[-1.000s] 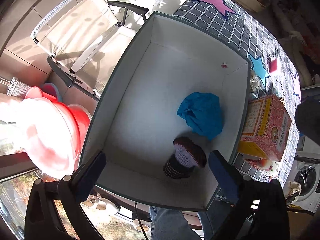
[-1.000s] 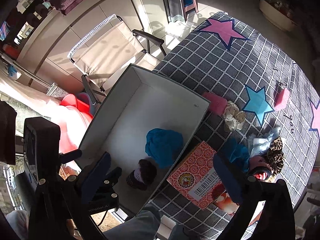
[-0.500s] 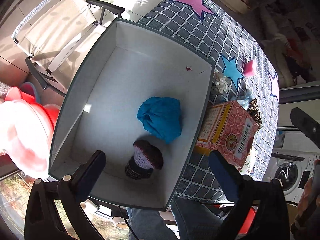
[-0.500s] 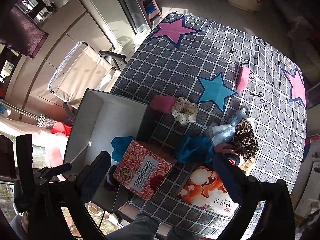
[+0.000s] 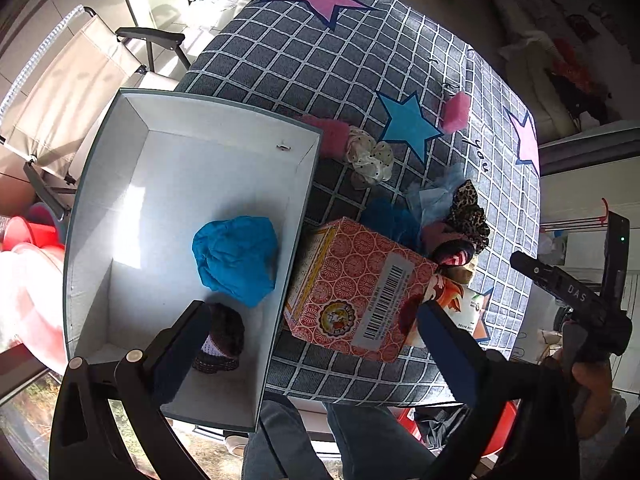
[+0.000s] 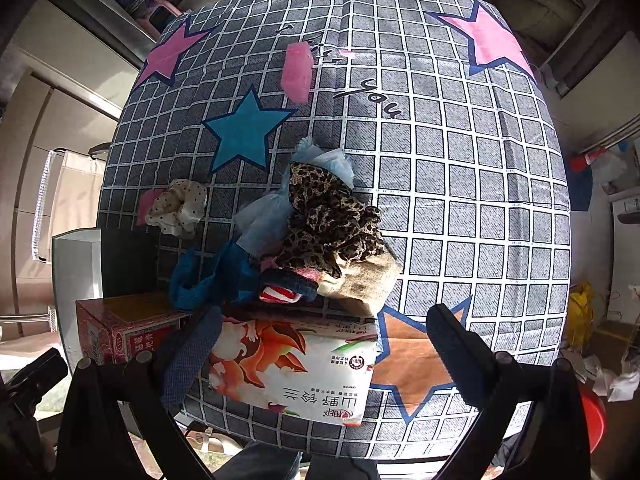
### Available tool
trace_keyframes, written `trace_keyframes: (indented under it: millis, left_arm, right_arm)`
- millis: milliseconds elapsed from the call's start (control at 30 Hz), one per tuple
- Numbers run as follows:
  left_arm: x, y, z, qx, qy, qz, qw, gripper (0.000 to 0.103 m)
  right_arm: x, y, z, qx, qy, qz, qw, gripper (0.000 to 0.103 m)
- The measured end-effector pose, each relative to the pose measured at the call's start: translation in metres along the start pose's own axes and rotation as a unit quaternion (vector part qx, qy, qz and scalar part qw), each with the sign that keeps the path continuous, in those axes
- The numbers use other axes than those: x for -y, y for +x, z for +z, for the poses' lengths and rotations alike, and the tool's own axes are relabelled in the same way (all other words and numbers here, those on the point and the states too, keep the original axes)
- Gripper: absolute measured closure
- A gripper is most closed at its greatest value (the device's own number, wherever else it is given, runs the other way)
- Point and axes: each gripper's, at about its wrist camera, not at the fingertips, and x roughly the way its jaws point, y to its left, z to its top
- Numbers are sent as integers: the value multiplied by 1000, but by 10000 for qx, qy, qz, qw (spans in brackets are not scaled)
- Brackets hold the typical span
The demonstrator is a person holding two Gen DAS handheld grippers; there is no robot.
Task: Organize soft objects
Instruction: 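Move both tools back toward the pile on the bed, then grasp the pink sponge with the left tool while the right tool grasps the leopard scrunchie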
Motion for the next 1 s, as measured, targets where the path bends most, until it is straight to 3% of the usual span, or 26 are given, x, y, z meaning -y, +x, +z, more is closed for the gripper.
trace_keyframes:
  millis: [267, 433, 767, 800, 867, 900, 1000]
  left_arm:
    - [49, 14, 8, -168, 222, 70, 9996, 0]
    - [72, 25, 20, -414, 31, -100, 9991, 0]
    - [164, 62, 112, -73, 656, 196, 9976, 0]
    - [175, 70, 122, -62, 719, 260, 9971, 0]
    - [194, 87, 141, -85, 825, 310, 9961, 0]
    - [203, 95, 150, -41, 864, 380, 9955, 0]
    - [229, 120, 174, 74, 1092, 735, 9913, 0]
  right_arm:
    - [35, 45, 24, -288, 570, 129, 9979, 0]
    - [28, 74, 47, -396, 409, 401, 9976, 0]
    - [25, 112, 58, -760, 183, 708, 9944, 2]
    - [25, 114, 58, -767, 176, 743, 9941, 5]
    - [28, 115, 57, -821, 169, 890, 9925, 26]
    - [31, 115, 55, -837, 173, 972, 9916, 29]
    - [37, 113, 52, -853, 152, 1232, 9886, 51]
